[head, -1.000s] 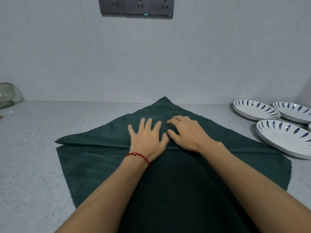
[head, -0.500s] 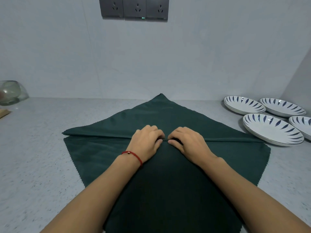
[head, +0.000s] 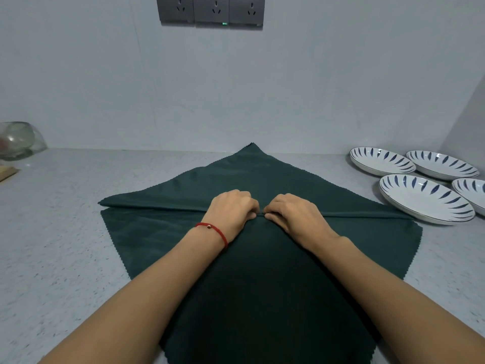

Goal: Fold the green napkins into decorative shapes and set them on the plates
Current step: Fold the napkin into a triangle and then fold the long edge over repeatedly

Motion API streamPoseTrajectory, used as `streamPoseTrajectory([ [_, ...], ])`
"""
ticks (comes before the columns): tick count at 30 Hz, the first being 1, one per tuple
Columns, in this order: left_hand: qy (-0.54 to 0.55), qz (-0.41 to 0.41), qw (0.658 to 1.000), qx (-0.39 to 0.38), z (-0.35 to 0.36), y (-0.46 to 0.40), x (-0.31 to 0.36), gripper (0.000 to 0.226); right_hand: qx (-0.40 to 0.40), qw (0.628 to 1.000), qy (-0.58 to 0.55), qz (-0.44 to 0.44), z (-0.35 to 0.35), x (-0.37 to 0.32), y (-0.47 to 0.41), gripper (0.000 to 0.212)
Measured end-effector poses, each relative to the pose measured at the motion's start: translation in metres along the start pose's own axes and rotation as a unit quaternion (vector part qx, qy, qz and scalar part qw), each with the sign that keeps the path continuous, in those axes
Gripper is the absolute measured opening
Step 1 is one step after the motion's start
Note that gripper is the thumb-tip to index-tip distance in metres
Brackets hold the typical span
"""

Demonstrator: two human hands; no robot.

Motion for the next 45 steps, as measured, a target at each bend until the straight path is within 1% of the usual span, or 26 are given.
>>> streamPoseTrajectory([
  [8, -0.025, -0.004, 0.999, 0.027, -0.003, 0.001, 0.004, 0.022, -0.020, 0.998, 0.048, 0.021, -0.007, -0.007, -0.007, 0.020],
  [13, -0.019, 0.006, 1.000, 0.009, -0.004, -0.001, 0.006, 0.019, -0.038, 0.998, 0.033, 0.044, -0.006, -0.005, -0.014, 0.023],
  [17, -0.016, -0.018, 0.999, 0.027, 0.000, -0.004, 0.006, 0.014, -0.035, 0.998, 0.031, 0.030, -0.006, -0.006, -0.016, 0.023],
  [22, -0.024, -0.018, 0.998, 0.054, 0.007, -0.004, 0.006, 0.014, -0.032, 0.996, 0.085, 0.000, -0.013, 0.002, -0.002, 0.018],
  [26, 0.038, -0.016, 0.998, 0.039, 0.015, 0.000, -0.001, 0.016, -0.021, 0.987, 0.156, -0.018, -0.019, 0.010, 0.006, 0.016],
  [29, 0.095, -0.035, 0.995, 0.027, 0.018, 0.004, -0.014, 0.014, -0.022, 0.978, 0.209, -0.012, -0.022, 0.018, 0.013, 0.006],
  [32, 0.125, -0.060, 0.990, 0.040, 0.018, 0.007, -0.026, 0.011, -0.042, 0.968, 0.247, 0.005, -0.022, 0.027, 0.022, 0.017],
  [35, 0.103, -0.062, 0.991, 0.052, 0.013, 0.013, -0.030, 0.013, -0.056, 0.966, 0.252, 0.005, -0.024, 0.027, 0.028, 0.024],
  [37, 0.069, -0.048, 0.995, 0.058, 0.010, 0.016, -0.030, 0.016, -0.052, 0.958, 0.282, -0.013, -0.027, 0.023, 0.029, 0.027],
  [41, 0.040, 0.008, 0.997, 0.061, 0.003, 0.025, -0.026, 0.016, -0.040, 0.940, 0.335, -0.049, -0.032, 0.015, 0.035, 0.039],
  [45, 0.027, 0.037, 0.997, 0.069, -0.004, 0.040, -0.017, 0.015, -0.029, 0.938, 0.337, -0.076, -0.034, 0.003, 0.052, 0.040],
])
Point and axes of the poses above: each hand's wrist, its own y-axis away from the middle knuckle, its own z-axis out of the palm, x = y × z, the point moved 6 cm from there along -y, towards the middle knuckle, and after that the axes turned 7 degrees about -y, right-handed, at the moved point
